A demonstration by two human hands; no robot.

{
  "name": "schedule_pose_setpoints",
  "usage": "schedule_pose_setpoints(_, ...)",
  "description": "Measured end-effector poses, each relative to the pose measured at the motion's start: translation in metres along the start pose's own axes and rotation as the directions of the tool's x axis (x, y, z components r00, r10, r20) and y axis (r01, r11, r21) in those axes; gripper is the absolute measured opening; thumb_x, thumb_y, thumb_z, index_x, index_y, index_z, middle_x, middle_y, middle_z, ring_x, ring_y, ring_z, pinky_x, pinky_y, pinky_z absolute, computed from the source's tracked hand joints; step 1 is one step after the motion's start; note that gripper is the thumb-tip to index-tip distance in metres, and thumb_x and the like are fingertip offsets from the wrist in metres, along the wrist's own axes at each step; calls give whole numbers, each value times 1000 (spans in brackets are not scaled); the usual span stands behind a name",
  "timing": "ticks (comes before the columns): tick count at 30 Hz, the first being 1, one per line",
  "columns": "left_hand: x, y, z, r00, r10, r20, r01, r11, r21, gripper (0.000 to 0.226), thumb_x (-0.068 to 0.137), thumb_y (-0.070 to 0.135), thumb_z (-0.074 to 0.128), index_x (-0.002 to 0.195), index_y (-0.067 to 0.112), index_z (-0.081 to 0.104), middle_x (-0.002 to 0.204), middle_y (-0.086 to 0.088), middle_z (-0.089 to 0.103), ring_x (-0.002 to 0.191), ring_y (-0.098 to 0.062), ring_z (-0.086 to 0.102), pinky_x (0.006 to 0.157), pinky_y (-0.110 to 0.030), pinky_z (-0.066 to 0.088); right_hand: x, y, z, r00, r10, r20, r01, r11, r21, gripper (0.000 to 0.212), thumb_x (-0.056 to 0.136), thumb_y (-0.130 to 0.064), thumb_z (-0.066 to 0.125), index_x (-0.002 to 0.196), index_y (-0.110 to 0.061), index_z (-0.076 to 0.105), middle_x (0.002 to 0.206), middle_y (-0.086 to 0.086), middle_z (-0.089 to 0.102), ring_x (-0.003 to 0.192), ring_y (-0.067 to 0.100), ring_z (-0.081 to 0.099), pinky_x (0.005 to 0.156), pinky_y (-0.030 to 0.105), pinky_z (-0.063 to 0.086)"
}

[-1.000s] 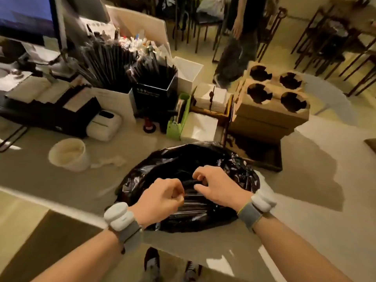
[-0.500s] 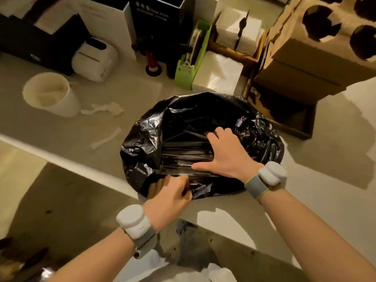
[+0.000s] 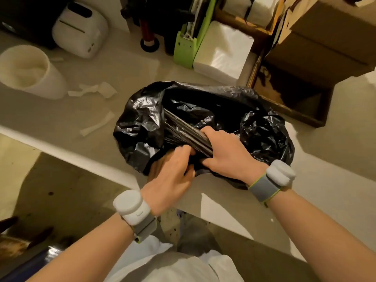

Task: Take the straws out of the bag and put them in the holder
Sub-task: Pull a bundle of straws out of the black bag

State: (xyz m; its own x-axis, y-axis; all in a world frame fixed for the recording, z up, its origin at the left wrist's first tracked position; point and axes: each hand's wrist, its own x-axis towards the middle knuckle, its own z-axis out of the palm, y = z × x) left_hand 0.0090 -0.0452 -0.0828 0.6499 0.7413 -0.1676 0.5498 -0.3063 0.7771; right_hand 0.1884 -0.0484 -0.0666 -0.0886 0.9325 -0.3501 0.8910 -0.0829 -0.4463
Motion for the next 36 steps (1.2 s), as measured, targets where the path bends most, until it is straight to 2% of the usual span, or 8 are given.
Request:
schedule_pose_setpoints(3, 3, -1, -12, 999, 35, 9, -35, 992, 121, 16, 87, 17, 57, 101, 12, 54, 104, -4, 43, 90, -27, 48, 73, -45, 45, -1, 5, -6, 996, 56, 69, -69, 978, 196, 56, 71, -32, 80, 119, -22, 53, 103, 0, 69, 95, 25, 64, 85, 42, 52)
schedule_pose_setpoints(7, -4, -4, -20, 995, 81, 65, -93, 975, 204, 12, 88, 23, 56, 95, 14, 59, 105, -4, 51, 93, -27, 50, 76, -47, 46, 1, 13, -13, 976, 179, 124, -211, 916, 341, 74, 74, -39, 81, 137, -20, 48, 135, 3, 59, 122, 23, 56, 94, 28, 43)
schedule_pose_setpoints(11, -15, -11, -17, 989, 115, 96, -128, 981, 145, 7, 93, 21, 55, 96, 16, 59, 103, 1, 52, 93, -21, 48, 79, -42, 46, -3, 5, -10, 992, 111, 51, -119, 973, 195, 52, 73, -34, 78, 118, -23, 54, 105, 0, 69, 93, 24, 66, 74, 34, 52)
schedule_pose_setpoints(16, -26, -19, -8, 990, 130, 56, -137, 981, 134, 3, 94, 20, 55, 94, 18, 56, 93, 3, 51, 89, -21, 45, 76, -41, 44, -7, -12, 16, 998, 6, -69, -24, 964, -265, 68, 69, -41, 73, 125, -17, 43, 101, 5, 62, 93, 32, 59, 73, 40, 38)
schedule_pose_setpoints(20, -25, -22, -2, 992, 125, 26, -128, 981, 143, 7, 94, 21, 53, 93, 16, 58, 99, -1, 55, 95, -27, 48, 79, -47, 45, -12, -11, 17, 997, 14, -73, -29, 977, -211, 77, 67, -53, 67, 129, -16, 41, 107, 5, 58, 97, 30, 54, 76, 42, 39)
schedule_pose_setpoints(24, -30, -21, 5, 994, 112, 13, -112, 989, 99, 5, 96, 20, 53, 92, 17, 55, 107, 0, 48, 101, -22, 40, 85, -42, 40, -14, -18, 25, 997, -37, -67, 13, 944, -330, 69, 66, -42, 73, 122, -15, 41, 100, 5, 56, 91, 30, 54, 69, 37, 32)
schedule_pose_setpoints(33, -37, -12, -10, 978, 101, 182, -112, 992, 55, 15, 102, 27, 35, 96, 19, 47, 113, 6, 46, 106, -16, 40, 94, -38, 40, -7, -17, 23, 989, 14, -145, -36, 988, -151, 48, 72, -23, 71, 110, -16, 43, 84, 5, 65, 74, 36, 60, 59, 35, 35)
schedule_pose_setpoints(36, -38, -10, -17, 986, 6, 168, -48, 968, 246, 27, 100, 33, 26, 94, 18, 47, 95, 3, 48, 92, -18, 46, 89, -38, 39, -3, -12, 8, 993, 84, -78, -79, 995, 67, 52, 70, -20, 71, 115, -20, 44, 82, 3, 61, 67, 31, 57, 56, 34, 41)
